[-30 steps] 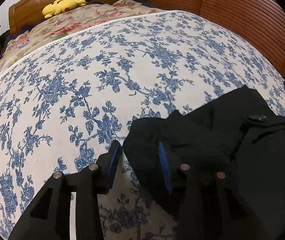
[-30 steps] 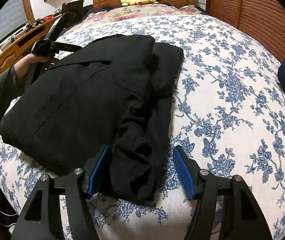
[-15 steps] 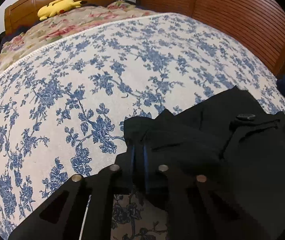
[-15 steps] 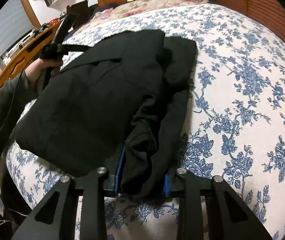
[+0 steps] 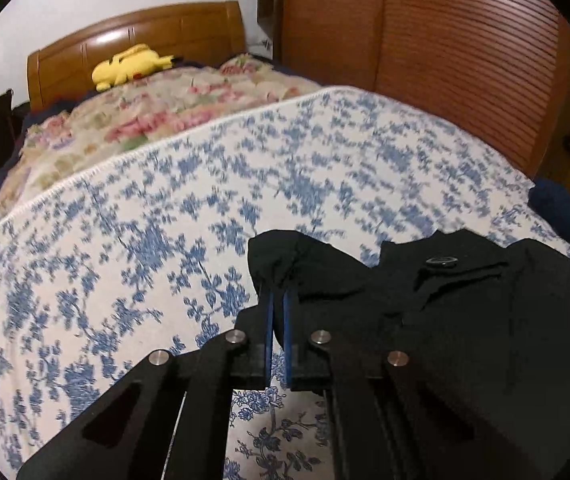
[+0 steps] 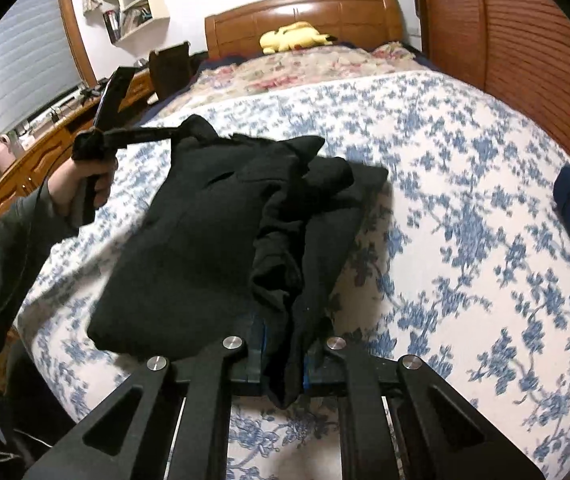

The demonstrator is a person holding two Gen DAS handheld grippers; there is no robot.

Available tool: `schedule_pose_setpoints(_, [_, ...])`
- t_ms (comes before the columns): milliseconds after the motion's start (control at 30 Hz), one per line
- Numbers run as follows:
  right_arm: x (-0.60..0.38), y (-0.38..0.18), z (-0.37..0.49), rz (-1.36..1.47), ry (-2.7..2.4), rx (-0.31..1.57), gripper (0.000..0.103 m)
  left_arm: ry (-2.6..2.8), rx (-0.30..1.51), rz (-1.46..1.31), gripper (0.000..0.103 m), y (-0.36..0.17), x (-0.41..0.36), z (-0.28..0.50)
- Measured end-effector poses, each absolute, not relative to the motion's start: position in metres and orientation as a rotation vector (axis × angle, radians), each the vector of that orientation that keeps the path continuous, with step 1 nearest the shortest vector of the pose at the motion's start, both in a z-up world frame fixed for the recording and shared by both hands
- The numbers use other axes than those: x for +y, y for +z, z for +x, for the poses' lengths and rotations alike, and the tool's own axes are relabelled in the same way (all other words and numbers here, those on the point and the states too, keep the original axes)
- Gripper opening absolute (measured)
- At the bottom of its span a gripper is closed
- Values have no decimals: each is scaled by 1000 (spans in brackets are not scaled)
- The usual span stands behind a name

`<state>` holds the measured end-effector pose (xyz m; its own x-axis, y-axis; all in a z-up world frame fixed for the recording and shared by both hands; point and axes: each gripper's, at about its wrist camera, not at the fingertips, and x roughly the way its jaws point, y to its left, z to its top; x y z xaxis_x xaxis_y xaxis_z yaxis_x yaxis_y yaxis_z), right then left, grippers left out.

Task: Fold large clothes
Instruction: 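Lift the folded coat with both tools and carry it toward the blue pillow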

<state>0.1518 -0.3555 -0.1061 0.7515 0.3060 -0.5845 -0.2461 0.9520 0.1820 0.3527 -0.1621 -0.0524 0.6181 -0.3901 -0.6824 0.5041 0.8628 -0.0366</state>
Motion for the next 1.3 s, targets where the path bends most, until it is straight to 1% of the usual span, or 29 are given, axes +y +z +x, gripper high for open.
schedule_pose_setpoints(333, [-375, -76, 126, 65, 272, 576, 10, -523, 639, 186, 4, -4, -175, 318])
schedule_pose_setpoints(667, [-421, -53, 93, 57, 197, 529, 10, -569, 558, 226, 4, 43, -225, 278])
schedule_pose_setpoints(933, [-474, -22, 46, 34, 107, 464, 10, -631, 489, 248, 4, 80, -297, 253])
schedule_pose_setpoints(1300, [-565, 21, -32, 15, -99, 411, 10, -793, 448, 221, 4, 115, -444, 236])
